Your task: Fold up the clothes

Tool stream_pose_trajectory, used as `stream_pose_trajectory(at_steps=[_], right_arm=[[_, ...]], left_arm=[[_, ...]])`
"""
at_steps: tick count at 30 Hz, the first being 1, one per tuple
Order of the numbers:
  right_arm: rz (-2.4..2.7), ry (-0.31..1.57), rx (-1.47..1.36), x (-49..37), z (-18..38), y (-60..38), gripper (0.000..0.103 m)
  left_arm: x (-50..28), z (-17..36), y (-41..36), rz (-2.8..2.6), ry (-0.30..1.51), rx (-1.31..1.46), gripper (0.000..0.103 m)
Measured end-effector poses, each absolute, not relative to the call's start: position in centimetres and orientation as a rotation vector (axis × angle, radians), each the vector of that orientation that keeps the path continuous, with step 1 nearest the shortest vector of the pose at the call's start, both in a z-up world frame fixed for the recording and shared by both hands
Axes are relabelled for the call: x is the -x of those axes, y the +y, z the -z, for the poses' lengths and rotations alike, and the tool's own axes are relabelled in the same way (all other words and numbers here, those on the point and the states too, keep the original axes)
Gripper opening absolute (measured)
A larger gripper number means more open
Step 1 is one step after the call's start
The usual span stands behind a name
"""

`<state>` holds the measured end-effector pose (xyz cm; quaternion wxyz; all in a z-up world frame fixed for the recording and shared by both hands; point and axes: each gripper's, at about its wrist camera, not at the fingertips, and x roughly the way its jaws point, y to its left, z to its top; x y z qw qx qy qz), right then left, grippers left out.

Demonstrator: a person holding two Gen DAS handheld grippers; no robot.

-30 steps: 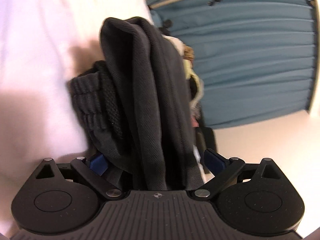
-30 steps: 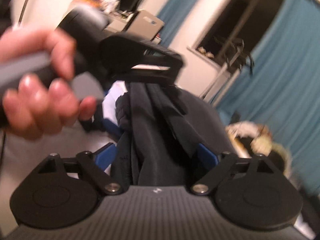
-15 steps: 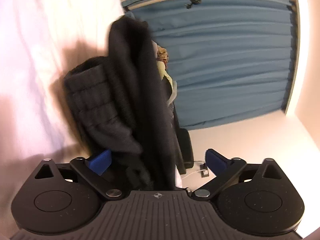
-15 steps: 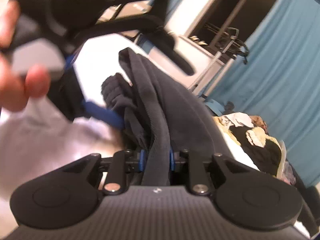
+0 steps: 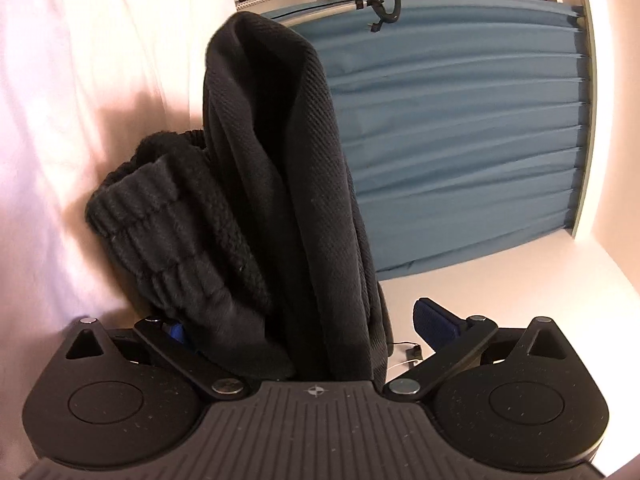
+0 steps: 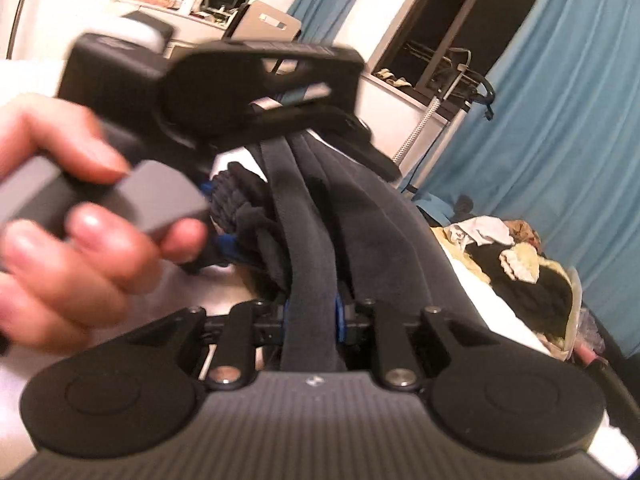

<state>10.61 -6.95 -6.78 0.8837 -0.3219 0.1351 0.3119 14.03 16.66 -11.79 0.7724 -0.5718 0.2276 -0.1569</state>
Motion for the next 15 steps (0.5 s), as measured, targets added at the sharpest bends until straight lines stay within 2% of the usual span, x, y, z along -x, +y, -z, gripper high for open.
stream_pose_trajectory(at_steps=[3, 5, 7, 9, 12, 15], right_arm=[[-0.663, 0.291, 0.683, -10.1, 7.1, -6.8, 0.022], [-0.684, 0.354, 0.586, -10.3, 6.3, -7.6, 0.025], [-0.731, 0.439, 0.368, -11.1, 4.5, -9.6, 0.027], [-0.761, 0.453, 0.147, -11.3, 2.3, -12.6, 0.029], [-0.694, 0.432, -0.129, -12.3, 0.4, -17.7, 0.060], [-0.495, 0.467, -0.279, -14.7, 1.2, -22.2, 0.064]], left_arm=[[-14.7, 12.6, 17.6, 0.303, 0.546, 1.291, 0.102], [-14.9, 13.1, 18.2, 0.260, 0.595, 1.299, 0.089], [-14.9, 13.4, 18.9, 0.219, 0.637, 1.296, 0.070], [-14.7, 13.4, 19.4, 0.204, 0.651, 1.298, 0.063], [-14.4, 13.0, 19.8, 0.196, 0.655, 1.283, 0.059], [-14.2, 12.5, 20.1, 0.191, 0.653, 1.262, 0.058]])
